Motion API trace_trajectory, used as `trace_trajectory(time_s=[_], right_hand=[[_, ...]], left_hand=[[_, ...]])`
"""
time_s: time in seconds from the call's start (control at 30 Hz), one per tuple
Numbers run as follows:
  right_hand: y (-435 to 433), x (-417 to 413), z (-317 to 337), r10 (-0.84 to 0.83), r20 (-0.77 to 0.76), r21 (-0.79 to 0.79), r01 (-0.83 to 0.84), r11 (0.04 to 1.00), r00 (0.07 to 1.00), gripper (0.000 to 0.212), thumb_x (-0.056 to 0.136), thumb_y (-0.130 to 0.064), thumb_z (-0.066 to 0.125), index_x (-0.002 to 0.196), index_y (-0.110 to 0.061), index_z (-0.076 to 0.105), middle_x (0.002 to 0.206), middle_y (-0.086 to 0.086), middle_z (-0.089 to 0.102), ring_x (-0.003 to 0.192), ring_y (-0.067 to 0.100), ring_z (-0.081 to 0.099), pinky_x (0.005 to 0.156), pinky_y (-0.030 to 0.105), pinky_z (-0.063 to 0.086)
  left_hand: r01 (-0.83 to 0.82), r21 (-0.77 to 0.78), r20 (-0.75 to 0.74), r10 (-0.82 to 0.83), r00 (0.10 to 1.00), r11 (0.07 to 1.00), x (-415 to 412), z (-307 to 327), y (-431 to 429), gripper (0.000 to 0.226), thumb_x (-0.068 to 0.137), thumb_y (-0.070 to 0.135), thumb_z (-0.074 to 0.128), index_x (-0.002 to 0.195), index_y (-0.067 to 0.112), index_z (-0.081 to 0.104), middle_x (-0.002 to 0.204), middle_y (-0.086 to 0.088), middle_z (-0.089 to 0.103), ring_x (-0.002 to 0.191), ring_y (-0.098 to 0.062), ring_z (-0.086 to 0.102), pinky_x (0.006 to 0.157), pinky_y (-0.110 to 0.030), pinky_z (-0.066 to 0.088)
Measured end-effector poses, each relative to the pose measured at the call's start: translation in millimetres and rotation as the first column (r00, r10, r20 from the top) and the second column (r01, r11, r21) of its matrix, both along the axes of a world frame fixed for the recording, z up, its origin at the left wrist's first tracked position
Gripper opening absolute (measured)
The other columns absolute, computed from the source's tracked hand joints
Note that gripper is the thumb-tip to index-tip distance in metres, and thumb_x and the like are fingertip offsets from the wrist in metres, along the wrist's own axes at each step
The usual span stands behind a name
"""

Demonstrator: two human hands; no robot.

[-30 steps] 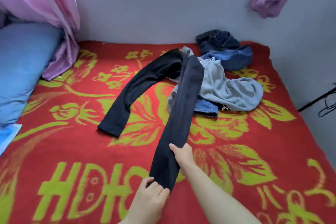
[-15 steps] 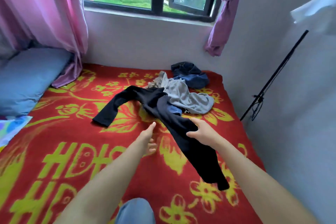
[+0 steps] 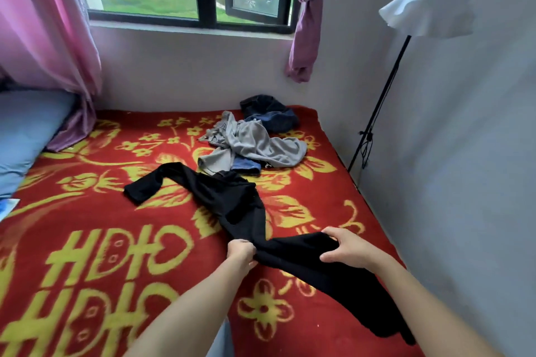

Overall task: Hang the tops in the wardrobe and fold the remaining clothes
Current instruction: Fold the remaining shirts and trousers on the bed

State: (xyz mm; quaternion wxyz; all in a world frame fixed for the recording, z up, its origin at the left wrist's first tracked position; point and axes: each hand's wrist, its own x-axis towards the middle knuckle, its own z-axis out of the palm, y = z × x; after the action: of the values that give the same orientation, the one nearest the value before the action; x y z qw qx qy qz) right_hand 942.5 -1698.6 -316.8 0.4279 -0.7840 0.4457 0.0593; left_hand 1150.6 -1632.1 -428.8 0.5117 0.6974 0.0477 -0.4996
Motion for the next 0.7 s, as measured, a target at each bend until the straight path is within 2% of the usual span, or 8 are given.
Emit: trace_trajectory(time_s=[0.07,0.13,0.2,0.3,0.37,0.43,0.57,0.7], right_hand=[[1.0,5.2,-20.7,-0.006,-0.074,-0.022,0.004,1.000,0.997,0.035,0.083,-0.018,0.064,0.115,-0.011,0.055,0.101,0.002,0.061,0.086,0.014,0.061,0.068,0.022,0.043],[7.7,19.2,-42.9,0.009,-0.120,0.008,-0.008,1.000,0.993,0.033,0.084,-0.018,0.063,0.116,-0.011,0.055,0.100,0.003,0.060,0.078,0.014,0.057,0.061,0.022,0.039],[18.3,39.9,-64.8,0.057,-0.149,0.040,-0.052,0.998,0.987,0.038,0.085,-0.019,0.063,0.121,-0.013,0.053,0.110,0.004,0.058,0.082,0.014,0.056,0.062,0.022,0.040],[36.8,81.0,-91.1,0.104,-0.160,0.079,-0.092,0.993,0.982,0.047,0.085,-0.020,0.061,0.130,-0.014,0.048,0.105,0.005,0.062,0.085,0.015,0.058,0.072,0.026,0.047],[48.6,113.0,-104.4,0.125,-0.152,0.097,-0.111,0.989,0.980,0.046,0.085,-0.019,0.060,0.129,-0.011,0.049,0.090,0.002,0.060,0.072,0.014,0.057,0.062,0.025,0.046],[57.4,139.1,-112.0,0.160,-0.146,0.096,-0.147,0.984,0.976,0.043,0.085,-0.019,0.059,0.127,-0.010,0.052,0.093,0.002,0.058,0.067,0.010,0.053,0.057,0.021,0.043],[82.1,187.1,-124.0,0.235,-0.167,0.089,-0.223,0.971,0.958,0.039,0.087,-0.020,0.059,0.124,-0.008,0.054,0.113,0.005,0.058,0.091,0.013,0.052,0.075,0.022,0.041],[115.9,246.4,-136.6,0.235,-0.198,0.095,-0.220,0.971,0.952,0.037,0.088,-0.018,0.058,0.123,-0.006,0.055,0.115,0.007,0.060,0.096,0.016,0.055,0.078,0.021,0.040]], left_hand=[[0.015,0.038,0.096,-0.018,0.995,0.999,9.3,-7.0,18.9,0.026,0.085,-0.016,0.046,0.096,0.005,0.056,0.096,-0.016,0.052,0.089,-0.028,0.047,0.071,-0.035,0.044],[0.042,0.096,0.226,-0.063,0.972,0.994,28.0,-13.7,38.1,0.030,0.086,-0.013,0.044,0.104,0.004,0.060,0.101,-0.019,0.057,0.088,-0.030,0.052,0.063,-0.034,0.046],[0.081,0.175,0.352,-0.139,0.926,0.981,51.2,-19.1,61.8,0.036,0.084,-0.009,0.041,0.109,0.004,0.063,0.106,-0.020,0.063,0.088,-0.033,0.058,0.062,-0.034,0.050],[0.080,0.280,0.471,-0.210,0.857,0.957,88.6,-19.7,108.6,0.040,0.083,-0.007,0.039,0.108,0.007,0.066,0.109,-0.013,0.065,0.099,-0.031,0.060,0.082,-0.034,0.049],[0.054,0.329,0.513,-0.227,0.828,0.943,115.9,-13.6,144.6,0.042,0.083,-0.008,0.038,0.109,0.009,0.066,0.111,-0.006,0.063,0.098,-0.026,0.057,0.079,-0.029,0.045],[0.029,0.381,0.559,-0.255,0.789,0.924,140.6,-9.3,174.7,0.047,0.083,-0.010,0.037,0.114,0.009,0.066,0.117,-0.012,0.063,0.099,-0.029,0.057,0.078,-0.032,0.045],[-0.032,0.474,0.575,-0.282,0.768,0.880,188.1,-3.8,240.0,0.050,0.085,-0.007,0.035,0.116,0.016,0.065,0.123,-0.015,0.061,0.112,-0.040,0.055,0.091,-0.044,0.046],[-0.152,0.536,0.621,-0.266,0.738,0.830,256.2,4.7,309.5,0.048,0.083,-0.002,0.037,0.106,0.028,0.068,0.128,-0.003,0.058,0.116,-0.033,0.051,0.106,-0.042,0.030]])
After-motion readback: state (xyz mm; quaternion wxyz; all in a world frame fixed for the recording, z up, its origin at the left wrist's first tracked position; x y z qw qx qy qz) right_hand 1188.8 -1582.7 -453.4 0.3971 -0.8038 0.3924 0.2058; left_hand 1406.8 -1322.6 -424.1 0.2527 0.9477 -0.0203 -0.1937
